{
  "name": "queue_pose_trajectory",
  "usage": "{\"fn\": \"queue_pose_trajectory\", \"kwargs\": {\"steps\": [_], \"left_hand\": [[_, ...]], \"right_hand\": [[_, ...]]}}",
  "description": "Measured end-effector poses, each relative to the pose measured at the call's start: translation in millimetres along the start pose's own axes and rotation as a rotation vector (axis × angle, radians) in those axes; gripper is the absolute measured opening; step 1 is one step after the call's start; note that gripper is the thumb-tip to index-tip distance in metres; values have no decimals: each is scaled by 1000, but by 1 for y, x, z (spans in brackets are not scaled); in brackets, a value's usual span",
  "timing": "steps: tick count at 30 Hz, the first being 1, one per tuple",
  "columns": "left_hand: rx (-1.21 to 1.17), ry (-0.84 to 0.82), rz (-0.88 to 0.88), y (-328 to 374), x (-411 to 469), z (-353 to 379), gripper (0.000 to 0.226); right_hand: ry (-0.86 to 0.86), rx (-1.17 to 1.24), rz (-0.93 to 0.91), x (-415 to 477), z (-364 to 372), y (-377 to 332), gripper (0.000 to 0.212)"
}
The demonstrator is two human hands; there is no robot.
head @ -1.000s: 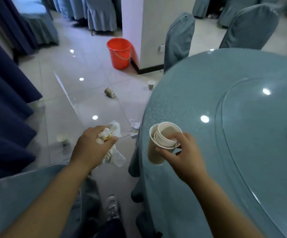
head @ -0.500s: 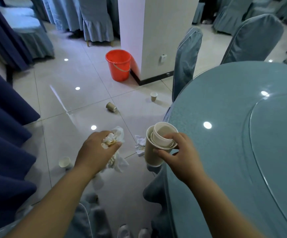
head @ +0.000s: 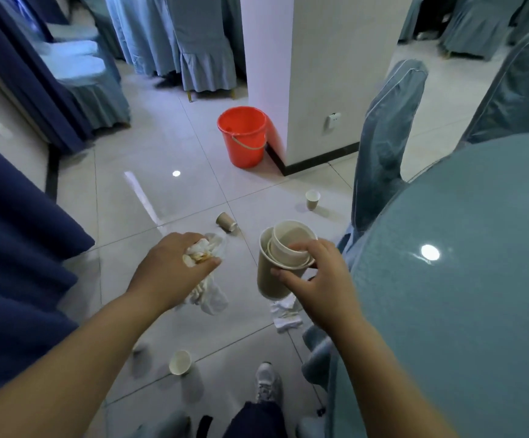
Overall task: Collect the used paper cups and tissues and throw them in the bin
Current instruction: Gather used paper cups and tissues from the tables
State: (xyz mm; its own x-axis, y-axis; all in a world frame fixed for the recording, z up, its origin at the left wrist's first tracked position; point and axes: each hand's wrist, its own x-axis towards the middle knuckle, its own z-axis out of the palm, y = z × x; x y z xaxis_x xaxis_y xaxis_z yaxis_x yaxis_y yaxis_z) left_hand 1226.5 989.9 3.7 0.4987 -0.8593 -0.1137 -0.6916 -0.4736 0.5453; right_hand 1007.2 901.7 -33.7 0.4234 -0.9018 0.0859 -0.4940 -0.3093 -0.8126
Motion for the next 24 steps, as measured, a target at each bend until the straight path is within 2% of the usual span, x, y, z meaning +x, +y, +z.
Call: {"fn": "queue_pose_trajectory", "kwargs": {"steps": [3, 7, 10, 16, 21, 24], "left_hand": [[22, 16, -9, 15, 62, -8, 46], [-32, 3, -35, 21, 134, -29, 56], [-26, 78, -42, 18, 175, -43, 48], [-72, 99, -120, -8, 251, -70, 44], [-140, 173, -138, -32, 339, -96, 31], [-185, 154, -149, -43, 400, -107, 36]], "right_hand": [[6, 19, 4, 65, 6, 11, 48], [-24, 53, 22, 145, 15, 11, 49], [-58, 46, -5, 200, 24, 0, 48], [-116, 21, -26, 290, 53, -25, 47], [-131, 13, -9, 371, 89, -45, 43], [-131, -5, 15, 426, 113, -56, 42]]}}
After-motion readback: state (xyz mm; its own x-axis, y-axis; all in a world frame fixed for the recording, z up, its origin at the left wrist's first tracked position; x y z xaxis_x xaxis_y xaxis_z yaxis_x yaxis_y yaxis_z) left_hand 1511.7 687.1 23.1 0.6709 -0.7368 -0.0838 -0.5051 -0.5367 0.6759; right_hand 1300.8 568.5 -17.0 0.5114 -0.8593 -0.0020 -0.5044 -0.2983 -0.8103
